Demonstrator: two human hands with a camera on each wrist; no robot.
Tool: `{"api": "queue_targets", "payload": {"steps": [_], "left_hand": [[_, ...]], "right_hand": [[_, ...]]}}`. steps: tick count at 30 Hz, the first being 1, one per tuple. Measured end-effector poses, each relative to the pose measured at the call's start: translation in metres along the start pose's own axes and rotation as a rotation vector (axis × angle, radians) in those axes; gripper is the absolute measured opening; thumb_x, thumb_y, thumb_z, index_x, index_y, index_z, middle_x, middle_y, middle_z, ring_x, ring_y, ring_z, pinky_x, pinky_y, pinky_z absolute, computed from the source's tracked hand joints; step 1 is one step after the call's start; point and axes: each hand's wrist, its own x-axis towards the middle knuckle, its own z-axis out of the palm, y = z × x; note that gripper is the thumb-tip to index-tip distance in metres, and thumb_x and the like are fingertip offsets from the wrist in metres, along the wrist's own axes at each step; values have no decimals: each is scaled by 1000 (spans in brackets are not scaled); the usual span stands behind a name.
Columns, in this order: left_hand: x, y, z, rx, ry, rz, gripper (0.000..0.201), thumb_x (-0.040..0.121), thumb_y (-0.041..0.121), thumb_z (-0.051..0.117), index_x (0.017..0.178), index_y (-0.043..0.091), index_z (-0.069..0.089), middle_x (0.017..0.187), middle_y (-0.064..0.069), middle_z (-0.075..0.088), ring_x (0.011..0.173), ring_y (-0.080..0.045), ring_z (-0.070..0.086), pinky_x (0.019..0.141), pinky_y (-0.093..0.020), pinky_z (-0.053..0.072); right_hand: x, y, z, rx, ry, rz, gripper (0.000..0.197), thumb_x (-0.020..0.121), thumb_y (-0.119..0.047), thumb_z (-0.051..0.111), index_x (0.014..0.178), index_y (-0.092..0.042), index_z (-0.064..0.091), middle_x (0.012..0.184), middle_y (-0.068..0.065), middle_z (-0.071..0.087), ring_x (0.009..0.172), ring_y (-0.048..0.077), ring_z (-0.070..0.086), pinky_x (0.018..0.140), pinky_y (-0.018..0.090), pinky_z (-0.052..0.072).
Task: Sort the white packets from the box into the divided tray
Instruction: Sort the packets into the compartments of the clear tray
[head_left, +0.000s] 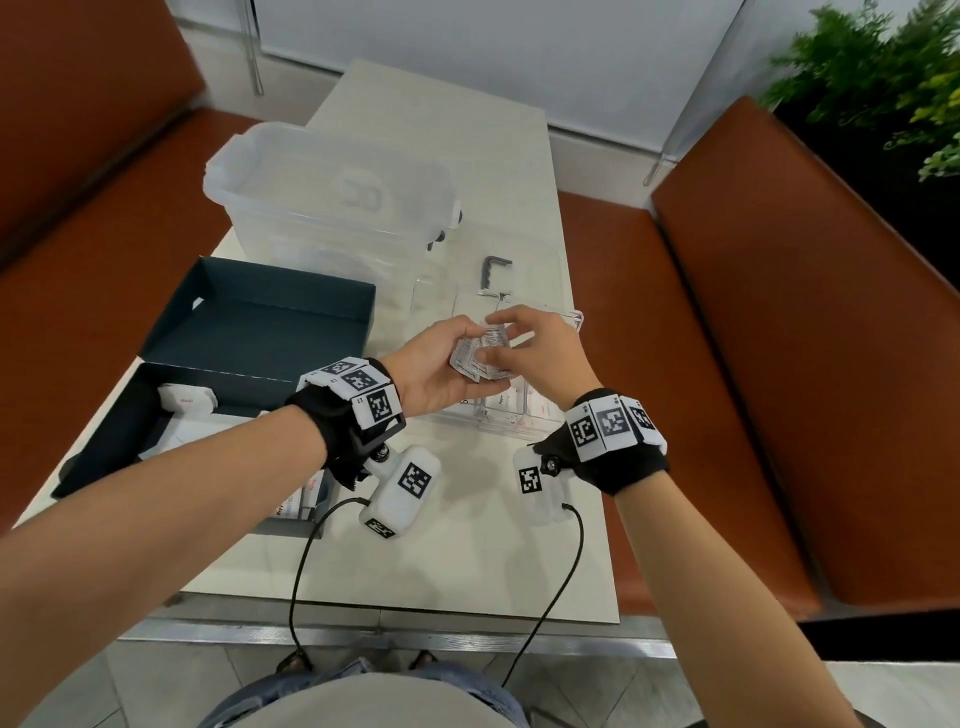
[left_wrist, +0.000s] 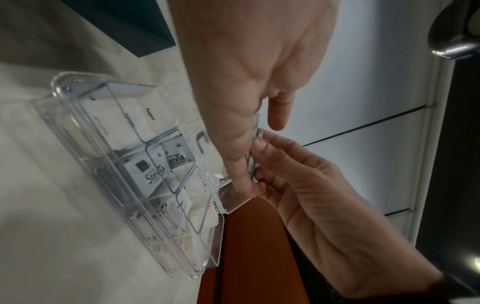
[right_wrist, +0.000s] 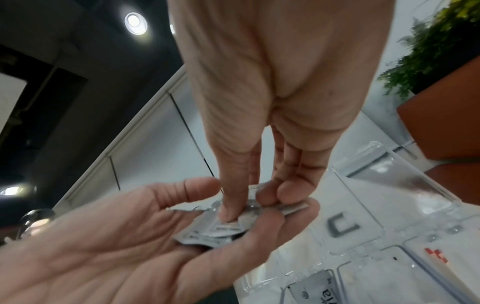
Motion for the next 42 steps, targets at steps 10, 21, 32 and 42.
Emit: {"api": "queue_targets", "payload": {"steps": [10,21,32,42], "left_hand": [[-7,7,-26,160,258,106,19,102,6,42,111,2,58,104,-18,66,89,-26,68,70,-32,61],[-22,22,-56,189,379,146,22,104,14,36,117,12,53,91,-8,59,72,-16,60,62,-25,52],[-25,18,-54,177,364,133,22,104,14,36,119,10,53,96,-10,59,75,-17,59,67,-27,51],[-29,20,-54,166,365,140,23,104,13,36,119,9,53,95,-10,59,74,-17,58,65,-27,50]], "right_hand": [[5,-5,3,531,51,127,11,88,-8,65,85,2,69,81,20,71,78,27,72,74,30,59],[18,10,18,121,45,171,23,77,-3,72,97,-15,67,89,9,68,84,24,66,75,32,55],[38,0,51,-408,-170,107,15,89,-13,61,96,-20,73,97,0,70,101,21,59,99,43,37],[31,18,63,-466,-40,-16,18,82,-9,66,89,-25,70,89,-8,71,89,15,60,75,34,18]]}}
